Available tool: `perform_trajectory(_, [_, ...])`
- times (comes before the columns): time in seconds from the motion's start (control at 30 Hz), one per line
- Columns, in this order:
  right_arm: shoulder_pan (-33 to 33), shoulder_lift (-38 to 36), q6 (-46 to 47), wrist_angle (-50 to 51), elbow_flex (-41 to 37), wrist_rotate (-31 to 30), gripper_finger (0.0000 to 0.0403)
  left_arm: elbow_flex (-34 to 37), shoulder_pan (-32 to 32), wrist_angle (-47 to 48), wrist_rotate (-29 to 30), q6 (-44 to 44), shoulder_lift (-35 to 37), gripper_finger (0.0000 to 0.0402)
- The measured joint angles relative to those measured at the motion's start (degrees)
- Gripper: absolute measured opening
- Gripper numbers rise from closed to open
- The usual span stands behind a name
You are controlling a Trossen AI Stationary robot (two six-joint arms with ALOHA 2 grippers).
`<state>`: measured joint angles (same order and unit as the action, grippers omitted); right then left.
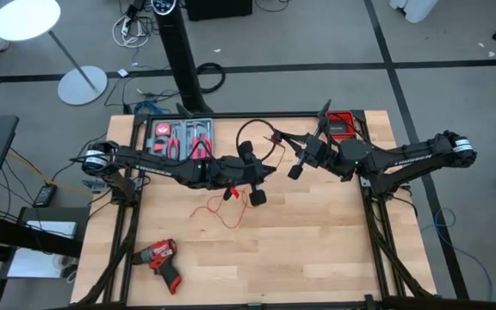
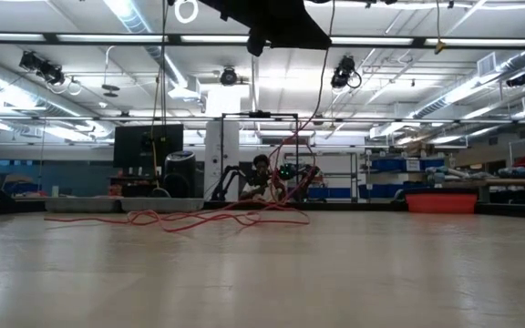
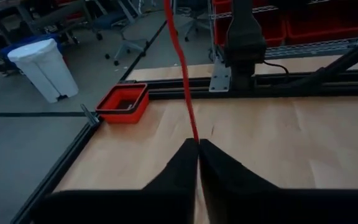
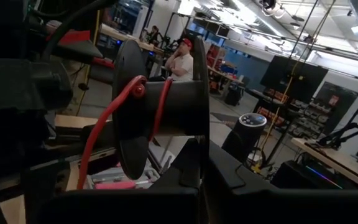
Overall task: Coil cords
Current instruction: Coil the red wire on the black spool
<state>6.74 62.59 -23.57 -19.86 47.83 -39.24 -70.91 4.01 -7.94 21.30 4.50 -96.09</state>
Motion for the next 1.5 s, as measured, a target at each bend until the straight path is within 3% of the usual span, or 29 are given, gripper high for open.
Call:
perform_trajectory(0.4, [0.00, 0.09, 4.42, 0.01, 0.00, 0.55, 0.0000, 0.00, -2.09, -3.08, 0.72, 1.44, 0.00, 0.0001])
perform_trajectory(0.87, [-0.04, 0.22, 4.77, -0.23, -0.07, 2.17, 0.0000, -0.11, -5.11, -0.13, 3.28, 4.61, 0.09, 0.0000])
perform_trajectory(1.17, [-0.75, 1.05, 5.51, -1.49, -0.04, 3.61, 0.0000, -0.09, -4.78, -8.11, 1.97, 6.78, 0.09, 0.0000])
perform_trajectory(1.5, [-0.42, 0.81, 5.33, 0.71, -0.04, 3.63, 0.0000, -0.08, -4.68, 1.43, 5.51, 6.86, 0.04, 0.0000])
